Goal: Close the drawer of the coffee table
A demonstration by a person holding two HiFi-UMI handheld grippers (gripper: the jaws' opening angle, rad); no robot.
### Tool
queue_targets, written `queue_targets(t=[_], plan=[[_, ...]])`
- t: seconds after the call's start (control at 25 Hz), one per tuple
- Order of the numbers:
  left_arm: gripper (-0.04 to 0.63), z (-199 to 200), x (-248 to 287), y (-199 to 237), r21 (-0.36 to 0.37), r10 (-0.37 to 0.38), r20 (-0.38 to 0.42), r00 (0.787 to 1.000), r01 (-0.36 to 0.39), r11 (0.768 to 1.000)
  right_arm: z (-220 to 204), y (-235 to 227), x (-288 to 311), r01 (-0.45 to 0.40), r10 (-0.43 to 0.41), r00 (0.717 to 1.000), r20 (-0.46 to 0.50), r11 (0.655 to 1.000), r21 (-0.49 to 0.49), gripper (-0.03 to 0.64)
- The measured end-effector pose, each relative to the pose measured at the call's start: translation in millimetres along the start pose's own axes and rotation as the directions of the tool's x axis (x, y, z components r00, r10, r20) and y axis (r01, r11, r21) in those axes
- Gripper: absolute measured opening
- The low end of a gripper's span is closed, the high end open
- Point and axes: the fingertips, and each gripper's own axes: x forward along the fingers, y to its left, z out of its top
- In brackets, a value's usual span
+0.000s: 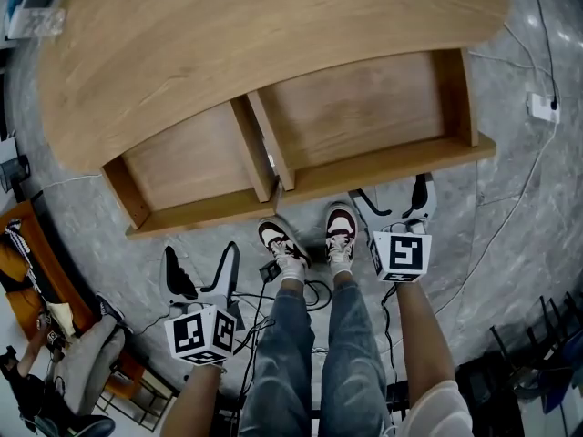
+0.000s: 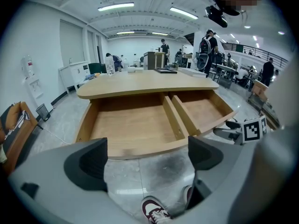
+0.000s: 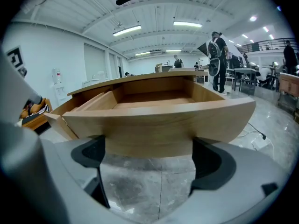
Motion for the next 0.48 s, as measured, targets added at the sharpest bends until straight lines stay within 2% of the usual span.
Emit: queue_targets(t=[0.48], plan=[[0.534, 0.4, 3.1, 0.5, 0.006, -0.014, -0.011, 1.0, 0.014, 1.0, 2.9, 1.3, -4.5, -0.017, 0.018, 0.999, -0.047, 1.0, 0.026, 0.586]])
